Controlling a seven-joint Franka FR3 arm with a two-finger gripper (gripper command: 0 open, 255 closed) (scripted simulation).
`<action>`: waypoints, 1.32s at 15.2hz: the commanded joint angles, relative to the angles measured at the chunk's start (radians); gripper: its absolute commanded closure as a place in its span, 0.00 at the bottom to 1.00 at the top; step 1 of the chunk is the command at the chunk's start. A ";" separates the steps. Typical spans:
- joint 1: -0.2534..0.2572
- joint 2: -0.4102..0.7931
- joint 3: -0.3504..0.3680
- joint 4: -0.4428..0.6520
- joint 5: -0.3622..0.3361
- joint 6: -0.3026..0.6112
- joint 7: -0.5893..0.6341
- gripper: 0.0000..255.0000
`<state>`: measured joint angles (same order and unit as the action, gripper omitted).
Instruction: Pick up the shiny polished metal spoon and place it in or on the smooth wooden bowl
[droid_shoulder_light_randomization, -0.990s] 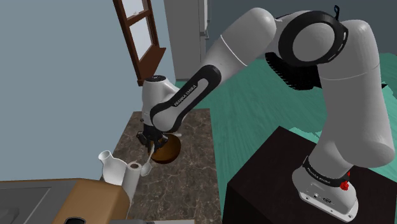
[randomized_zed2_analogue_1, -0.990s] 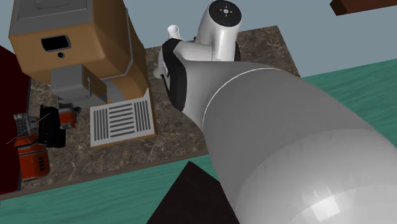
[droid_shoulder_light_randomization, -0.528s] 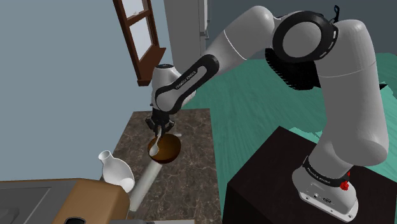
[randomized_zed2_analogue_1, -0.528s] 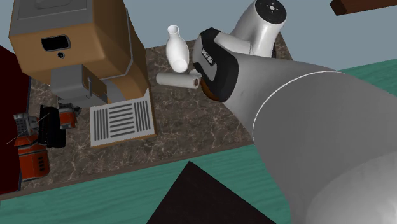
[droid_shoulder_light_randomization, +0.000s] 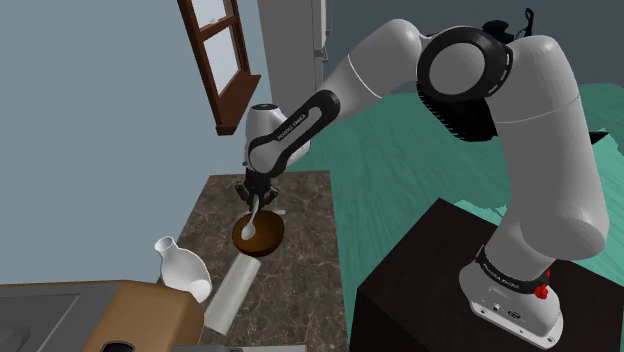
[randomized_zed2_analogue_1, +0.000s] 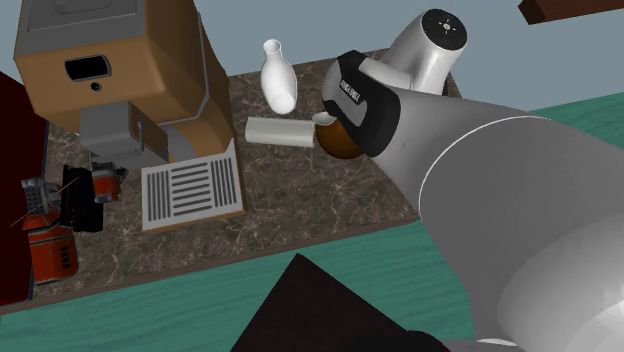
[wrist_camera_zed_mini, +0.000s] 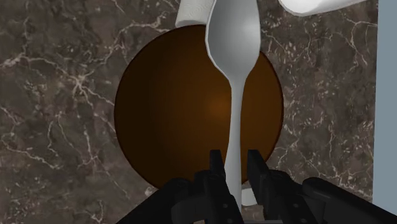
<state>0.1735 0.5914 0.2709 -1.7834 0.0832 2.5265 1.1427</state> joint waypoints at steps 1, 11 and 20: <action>0.001 0.016 -0.002 -0.004 -0.001 0.020 -0.003 1.00; 0.011 0.102 -0.012 0.006 -0.011 0.094 -0.012 1.00; 0.011 0.102 -0.012 0.007 -0.011 0.094 -0.012 0.00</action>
<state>0.1849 0.6935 0.2588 -1.7769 0.0725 2.6205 1.1311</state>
